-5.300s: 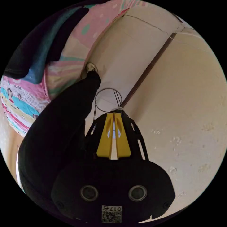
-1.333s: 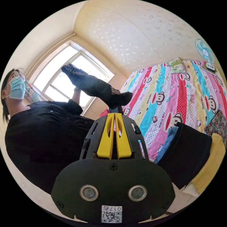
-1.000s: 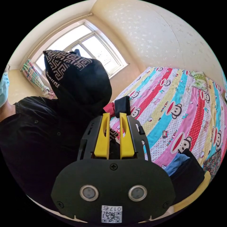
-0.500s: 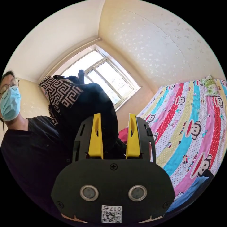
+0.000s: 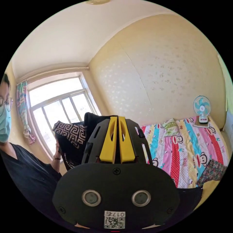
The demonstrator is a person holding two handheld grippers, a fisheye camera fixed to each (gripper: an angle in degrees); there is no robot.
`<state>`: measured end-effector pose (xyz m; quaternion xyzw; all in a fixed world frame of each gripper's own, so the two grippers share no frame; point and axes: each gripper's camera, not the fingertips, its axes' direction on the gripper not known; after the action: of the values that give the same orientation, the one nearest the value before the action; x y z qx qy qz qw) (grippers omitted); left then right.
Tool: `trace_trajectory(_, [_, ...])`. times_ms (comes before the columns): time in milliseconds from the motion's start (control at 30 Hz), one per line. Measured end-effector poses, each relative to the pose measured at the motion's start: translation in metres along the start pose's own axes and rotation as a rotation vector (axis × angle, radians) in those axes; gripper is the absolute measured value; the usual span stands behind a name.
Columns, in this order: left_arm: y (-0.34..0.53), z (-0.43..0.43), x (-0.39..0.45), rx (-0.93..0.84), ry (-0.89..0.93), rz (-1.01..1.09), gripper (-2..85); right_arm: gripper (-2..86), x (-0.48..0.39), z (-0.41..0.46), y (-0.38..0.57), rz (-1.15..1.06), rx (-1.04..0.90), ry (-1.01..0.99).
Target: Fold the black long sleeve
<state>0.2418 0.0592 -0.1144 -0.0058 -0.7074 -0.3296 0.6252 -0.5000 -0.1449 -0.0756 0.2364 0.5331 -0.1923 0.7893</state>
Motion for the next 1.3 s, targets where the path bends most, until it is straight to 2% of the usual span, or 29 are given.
trace_trajectory(100, [0.013, -0.002, -0.007, -0.051, -0.338, -0.031, -0.8, 0.6, -0.049, -0.017, -0.012, -0.106, 0.094, 0.077])
trace_trajectory(200, [0.021, 0.018, -0.021, -0.133, -0.52, -0.065, -0.8, 0.5, -0.096, -0.014, -0.017, -0.219, 0.151, 0.091])
trace_trajectory(333, [0.022, 0.044, -0.025, -0.162, -0.61, -0.053, -0.8, 0.5, -0.143, -0.005, -0.031, -0.326, 0.159, 0.213])
trace_trajectory(500, [0.009, 0.043, 0.046, 0.114, -0.681, 0.138, -0.7, 0.6, -0.154, -0.018, -0.024, -0.373, 0.185, 0.299])
trace_trajectory(600, [-0.005, 0.045, 0.092, 0.176, -0.668, 0.275, -0.7, 0.6, -0.134, -0.029, -0.009, -0.35, 0.156, 0.303])
trace_trajectory(667, [-0.018, 0.046, 0.104, 0.149, -0.661, 0.313, -0.7, 0.6, -0.114, -0.028, 0.004, -0.345, 0.116, 0.296])
trace_trajectory(767, [-0.034, 0.032, 0.097, 0.095, -0.667, 0.248, -0.7, 0.6, -0.069, -0.015, 0.032, -0.334, -0.039, 0.261])
trace_trajectory(833, [-0.04, 0.02, 0.094, 0.081, -0.639, 0.193, -0.7, 0.6, -0.031, -0.013, 0.053, -0.253, -0.14, 0.155])
trace_trajectory(1067, [-0.106, -0.008, 0.114, 0.031, -0.649, 0.121, -0.6, 0.6, 0.029, -0.013, 0.07, -0.167, -0.234, 0.007])
trace_trajectory(1133, [-0.135, -0.017, 0.093, -0.001, -0.667, 0.079, -0.6, 0.6, 0.06, 0.021, 0.065, -0.144, -0.354, 0.014])
trace_trajectory(1167, [-0.152, -0.024, 0.067, -0.033, -0.69, 0.027, -0.5, 0.7, 0.07, 0.034, 0.065, -0.136, -0.403, 0.021])
trace_trajectory(1233, [-0.173, -0.036, 0.009, -0.119, -0.758, -0.048, -0.4, 0.8, 0.129, 0.108, 0.08, -0.105, -0.66, 0.042])
trace_trajectory(1300, [-0.185, -0.065, -0.107, -0.215, -0.834, -0.27, -0.2, 1.0, 0.184, 0.174, 0.107, -0.07, -0.827, 0.084])
